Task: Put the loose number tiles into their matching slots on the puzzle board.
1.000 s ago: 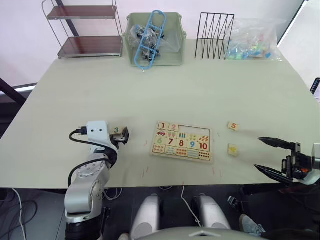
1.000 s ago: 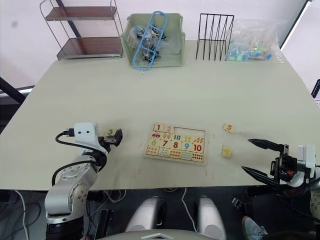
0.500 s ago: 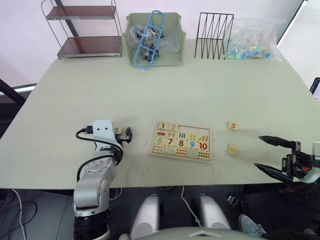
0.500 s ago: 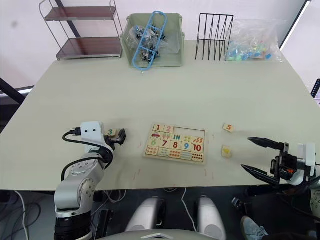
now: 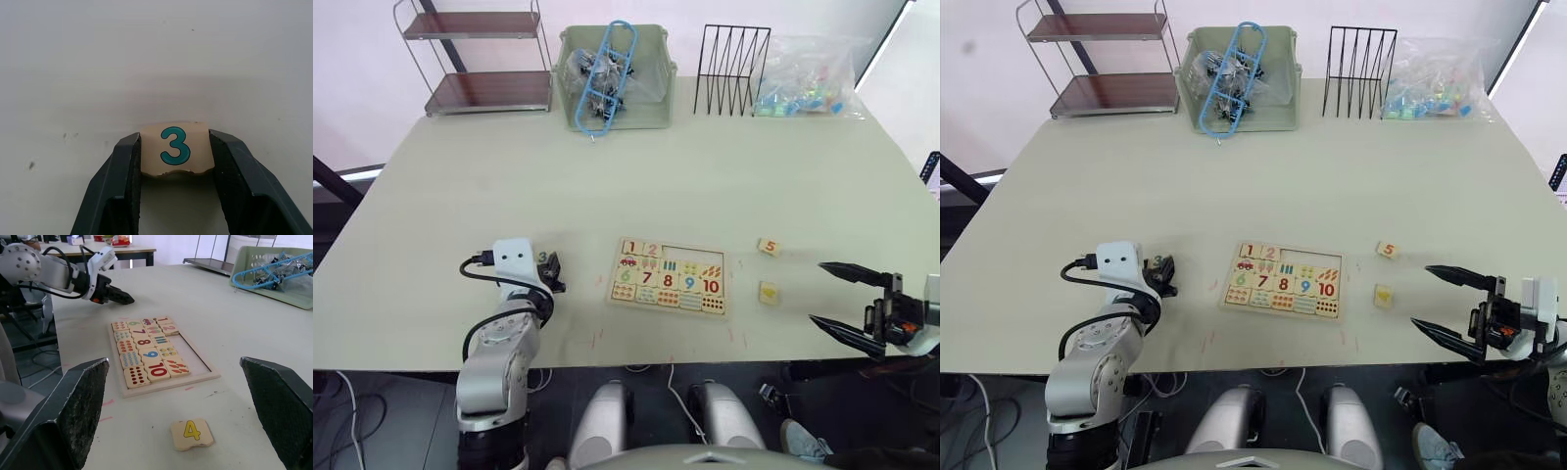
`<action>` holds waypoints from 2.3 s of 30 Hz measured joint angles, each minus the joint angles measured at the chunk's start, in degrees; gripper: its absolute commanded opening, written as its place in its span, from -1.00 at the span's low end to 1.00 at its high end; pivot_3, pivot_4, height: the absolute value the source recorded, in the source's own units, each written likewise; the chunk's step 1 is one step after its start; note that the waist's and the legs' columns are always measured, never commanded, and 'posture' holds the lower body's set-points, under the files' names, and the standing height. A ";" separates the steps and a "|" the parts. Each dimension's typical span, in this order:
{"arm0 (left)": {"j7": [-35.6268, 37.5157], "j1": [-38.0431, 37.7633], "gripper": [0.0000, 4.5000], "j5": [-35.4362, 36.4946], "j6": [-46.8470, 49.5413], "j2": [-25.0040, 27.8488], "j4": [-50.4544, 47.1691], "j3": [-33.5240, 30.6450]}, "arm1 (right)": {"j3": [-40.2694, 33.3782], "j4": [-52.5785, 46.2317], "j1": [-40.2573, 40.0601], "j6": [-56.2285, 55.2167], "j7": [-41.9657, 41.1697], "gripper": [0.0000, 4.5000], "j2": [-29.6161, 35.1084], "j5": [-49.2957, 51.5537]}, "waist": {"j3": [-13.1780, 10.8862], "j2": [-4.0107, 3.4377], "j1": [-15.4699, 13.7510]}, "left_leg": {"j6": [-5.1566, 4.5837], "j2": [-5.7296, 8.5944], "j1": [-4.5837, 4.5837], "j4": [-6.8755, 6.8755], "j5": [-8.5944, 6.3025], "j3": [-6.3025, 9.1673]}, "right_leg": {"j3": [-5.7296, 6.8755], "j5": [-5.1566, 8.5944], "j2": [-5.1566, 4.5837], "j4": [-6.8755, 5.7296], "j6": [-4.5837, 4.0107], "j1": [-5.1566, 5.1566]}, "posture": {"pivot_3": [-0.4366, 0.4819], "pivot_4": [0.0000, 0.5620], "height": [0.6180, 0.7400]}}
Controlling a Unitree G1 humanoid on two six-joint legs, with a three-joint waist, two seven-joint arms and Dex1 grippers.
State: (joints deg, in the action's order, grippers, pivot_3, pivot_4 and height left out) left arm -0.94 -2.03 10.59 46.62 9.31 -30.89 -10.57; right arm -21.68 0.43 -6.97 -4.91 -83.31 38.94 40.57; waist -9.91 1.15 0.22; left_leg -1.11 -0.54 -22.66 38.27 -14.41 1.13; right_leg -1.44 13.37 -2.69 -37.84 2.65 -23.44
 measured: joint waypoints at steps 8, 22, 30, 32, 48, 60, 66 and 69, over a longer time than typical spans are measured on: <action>1.12 -5.46 -0.32 0.98 6.05 -1.13 -9.11 2.10 | 0.06 -0.06 0.18 0.01 0.32 1.00 0.00 -0.04 | 0.00 0.00 -0.05 | 0.00 -0.01 -0.01 0.00 0.00 0.00 | 0.00 0.01 0.00 0.02 -0.01 0.00 | -0.05 -0.47 1.00; -0.76 -7.81 0.81 1.93 12.09 -7.04 -16.12 5.84 | 0.59 -1.82 0.12 0.94 1.84 1.00 -0.02 -0.10 | -0.02 0.03 -0.13 | 0.00 0.04 -0.04 0.01 0.00 0.03 | 0.03 0.02 0.01 0.04 -0.01 0.00 | -0.05 -0.47 1.00; 2.08 -10.28 0.94 2.89 10.59 -4.28 -18.76 4.66 | 0.65 -2.76 -0.08 0.97 2.49 1.00 -0.11 -0.14 | -0.02 0.04 0.06 | 0.00 0.01 -0.05 0.00 0.00 0.05 | 0.04 0.04 0.02 0.04 -0.05 -0.01 | -0.05 -0.47 1.00; 4.79 -12.98 0.94 3.25 9.55 -0.79 -20.22 4.21 | 0.64 -2.82 -0.54 0.97 2.47 1.00 -0.23 -0.15 | -0.02 0.03 0.17 | 0.00 -0.01 -0.05 -0.01 0.00 0.06 | 0.05 0.08 0.02 0.04 -0.12 -0.01 | -0.05 -0.47 1.00; 47.14 -7.38 0.94 11.62 -26.13 28.01 7.91 -6.90 | 0.46 -4.39 -4.29 0.46 2.91 1.00 -1.89 -0.15 | -0.04 -0.02 -0.34 | 0.00 -0.10 -0.08 0.00 0.00 -0.20 | 0.16 0.19 -0.02 0.10 -0.24 -0.02 | -0.05 -0.47 1.00; 86.54 12.69 0.94 11.59 -46.79 39.83 41.82 4.39 | 0.30 -6.51 -6.86 -0.10 3.81 1.00 -2.42 -0.13 | -0.06 -0.01 0.07 | -0.03 -0.12 -0.06 -0.04 -0.01 -0.46 | 0.05 0.16 0.02 0.09 -0.24 -0.08 | -0.05 -0.47 1.00; 91.46 21.23 0.94 9.14 -57.59 40.85 53.20 12.44 | 0.53 -6.70 -6.21 -0.46 4.04 1.00 -3.20 -0.32 | -0.07 -0.01 0.00 | -0.04 -0.12 -0.09 -0.03 -0.02 -0.47 | 0.03 0.02 0.00 0.10 -0.01 -0.09 | -0.05 -0.47 1.00; 91.52 25.93 0.94 8.72 -60.82 40.61 58.18 16.32 | 0.53 -6.70 -6.13 -0.66 4.10 1.00 -3.36 -0.53 | -0.07 0.00 -0.07 | -0.04 -0.07 -0.09 -0.02 -0.02 -0.44 | 0.05 0.01 0.01 0.08 0.01 -0.08 | -0.05 -0.47 1.00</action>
State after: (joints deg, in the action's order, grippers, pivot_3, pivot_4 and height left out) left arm 90.59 23.90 19.30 -14.20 49.92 27.29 5.75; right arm -21.15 -6.27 -13.09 -5.56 -79.21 35.58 40.04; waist -9.98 1.15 0.16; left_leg -1.15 -0.61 -22.75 38.25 -14.42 0.69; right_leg -1.39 13.38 -2.68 -37.76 2.65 -23.52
